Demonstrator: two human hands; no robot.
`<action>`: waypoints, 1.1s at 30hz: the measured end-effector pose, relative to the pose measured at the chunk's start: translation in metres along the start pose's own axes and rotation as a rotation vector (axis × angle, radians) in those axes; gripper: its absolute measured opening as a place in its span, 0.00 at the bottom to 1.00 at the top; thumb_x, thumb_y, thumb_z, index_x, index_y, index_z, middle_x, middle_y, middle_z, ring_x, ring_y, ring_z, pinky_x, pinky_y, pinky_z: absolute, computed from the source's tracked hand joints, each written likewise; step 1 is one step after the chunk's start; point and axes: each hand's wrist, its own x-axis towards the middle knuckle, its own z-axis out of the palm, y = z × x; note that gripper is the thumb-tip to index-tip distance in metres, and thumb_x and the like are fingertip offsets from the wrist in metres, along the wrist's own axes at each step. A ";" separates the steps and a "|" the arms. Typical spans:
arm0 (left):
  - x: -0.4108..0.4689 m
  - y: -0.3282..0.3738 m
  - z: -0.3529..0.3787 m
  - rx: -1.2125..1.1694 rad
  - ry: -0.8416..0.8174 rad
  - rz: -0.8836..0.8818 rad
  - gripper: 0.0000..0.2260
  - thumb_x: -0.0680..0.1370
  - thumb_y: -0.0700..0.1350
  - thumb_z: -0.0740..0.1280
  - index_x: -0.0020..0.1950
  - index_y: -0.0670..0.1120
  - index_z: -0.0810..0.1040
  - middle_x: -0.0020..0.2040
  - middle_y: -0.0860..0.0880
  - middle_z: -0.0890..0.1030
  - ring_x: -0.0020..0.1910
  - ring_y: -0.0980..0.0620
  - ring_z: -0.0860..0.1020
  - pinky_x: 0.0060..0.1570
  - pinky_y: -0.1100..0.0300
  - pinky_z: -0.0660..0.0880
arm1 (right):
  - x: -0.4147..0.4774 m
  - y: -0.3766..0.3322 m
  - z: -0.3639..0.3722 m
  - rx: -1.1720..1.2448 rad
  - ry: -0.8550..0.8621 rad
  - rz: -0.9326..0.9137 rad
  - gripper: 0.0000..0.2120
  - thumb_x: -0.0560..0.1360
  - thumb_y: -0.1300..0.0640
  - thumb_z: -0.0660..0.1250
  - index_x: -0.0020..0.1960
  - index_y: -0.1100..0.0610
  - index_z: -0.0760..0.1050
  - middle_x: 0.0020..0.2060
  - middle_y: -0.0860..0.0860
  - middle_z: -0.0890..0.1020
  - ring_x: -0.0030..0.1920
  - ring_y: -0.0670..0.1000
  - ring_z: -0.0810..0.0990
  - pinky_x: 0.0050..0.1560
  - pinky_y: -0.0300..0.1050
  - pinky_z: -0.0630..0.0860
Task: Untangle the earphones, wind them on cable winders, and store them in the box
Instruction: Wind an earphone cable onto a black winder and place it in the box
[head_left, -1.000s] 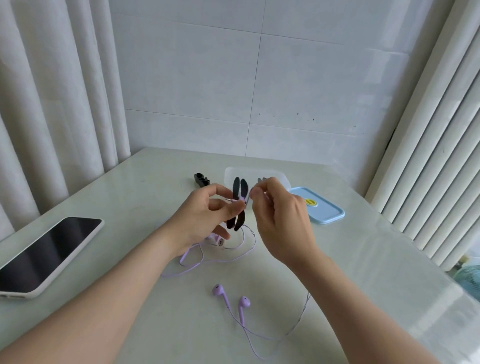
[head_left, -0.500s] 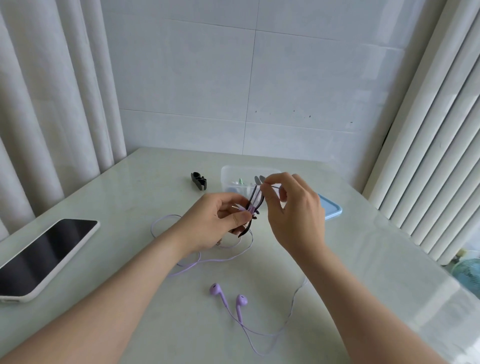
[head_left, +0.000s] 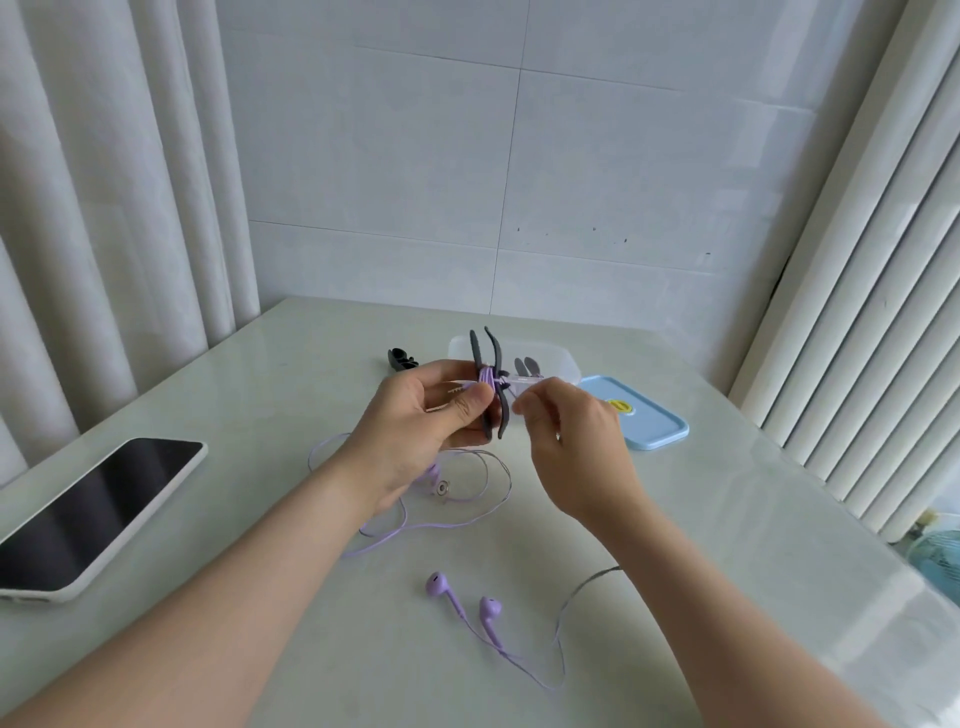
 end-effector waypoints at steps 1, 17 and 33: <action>0.000 0.000 0.001 -0.026 0.006 -0.013 0.17 0.75 0.47 0.73 0.62 0.42 0.84 0.53 0.37 0.86 0.48 0.45 0.86 0.49 0.53 0.84 | -0.002 -0.003 0.002 -0.017 -0.048 -0.006 0.15 0.83 0.61 0.62 0.38 0.49 0.72 0.28 0.43 0.72 0.32 0.45 0.72 0.35 0.36 0.65; 0.001 -0.002 -0.017 0.340 0.192 0.018 0.06 0.79 0.48 0.75 0.56 0.54 0.86 0.49 0.56 0.87 0.38 0.55 0.81 0.39 0.55 0.75 | -0.008 -0.041 -0.009 0.259 -0.031 -0.039 0.09 0.81 0.59 0.66 0.42 0.56 0.78 0.28 0.50 0.77 0.27 0.47 0.67 0.31 0.36 0.64; -0.003 -0.003 -0.004 0.543 -0.190 0.012 0.07 0.81 0.48 0.74 0.57 0.56 0.87 0.44 0.45 0.87 0.39 0.53 0.78 0.44 0.57 0.76 | 0.011 0.004 -0.015 0.069 0.117 0.186 0.17 0.82 0.46 0.69 0.41 0.57 0.76 0.24 0.45 0.70 0.28 0.47 0.68 0.34 0.45 0.63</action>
